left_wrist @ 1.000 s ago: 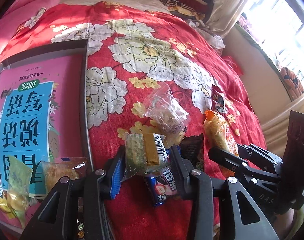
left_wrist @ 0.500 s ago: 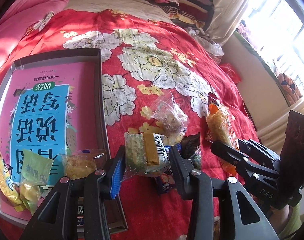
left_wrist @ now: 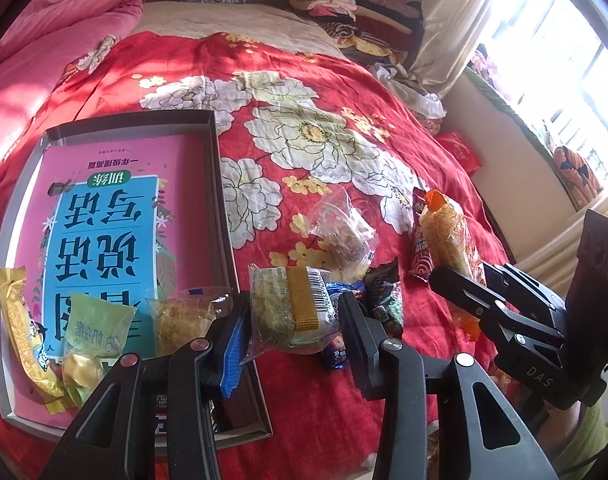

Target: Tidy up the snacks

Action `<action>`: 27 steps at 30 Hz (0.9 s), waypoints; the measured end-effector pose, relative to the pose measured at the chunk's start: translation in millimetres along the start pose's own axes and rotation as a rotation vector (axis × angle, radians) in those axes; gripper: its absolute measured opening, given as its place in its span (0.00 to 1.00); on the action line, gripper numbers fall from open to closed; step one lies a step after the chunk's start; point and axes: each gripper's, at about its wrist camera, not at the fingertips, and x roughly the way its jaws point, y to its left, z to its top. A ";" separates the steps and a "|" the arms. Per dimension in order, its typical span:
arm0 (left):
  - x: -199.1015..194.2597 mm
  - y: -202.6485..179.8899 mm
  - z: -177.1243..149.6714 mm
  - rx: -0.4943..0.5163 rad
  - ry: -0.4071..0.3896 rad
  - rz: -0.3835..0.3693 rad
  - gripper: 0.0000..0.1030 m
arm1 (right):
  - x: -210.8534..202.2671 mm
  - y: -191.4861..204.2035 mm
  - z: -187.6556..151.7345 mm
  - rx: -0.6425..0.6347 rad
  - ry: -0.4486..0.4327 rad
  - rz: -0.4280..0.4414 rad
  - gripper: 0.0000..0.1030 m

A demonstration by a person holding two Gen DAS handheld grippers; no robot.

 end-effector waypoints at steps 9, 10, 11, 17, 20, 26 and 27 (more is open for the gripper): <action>-8.5 -0.8 -4.2 0.010 -0.012 -0.002 0.43 | -6.2 18.0 0.3 -0.069 -0.027 -0.002 0.36; -9.4 -1.5 -5.1 0.013 -0.013 -0.004 0.43 | -6.0 19.8 0.1 -0.078 -0.027 -0.010 0.36; -10.6 -2.1 -6.0 0.016 -0.013 -0.005 0.43 | -6.2 22.4 -0.1 -0.092 -0.028 -0.016 0.36; -17.6 -4.0 -7.4 0.028 -0.025 -0.003 0.43 | -10.1 34.8 -2.0 -0.126 -0.035 -0.011 0.36; -22.0 -3.6 -7.5 0.031 -0.034 0.002 0.43 | -10.5 38.7 -2.1 -0.138 -0.037 -0.013 0.36; -31.8 -0.2 -9.3 0.031 -0.053 0.010 0.43 | -14.7 44.1 -2.9 -0.142 -0.046 -0.010 0.36; -33.1 0.7 -9.6 0.030 -0.054 0.011 0.43 | -15.2 45.3 -3.1 -0.144 -0.048 -0.010 0.36</action>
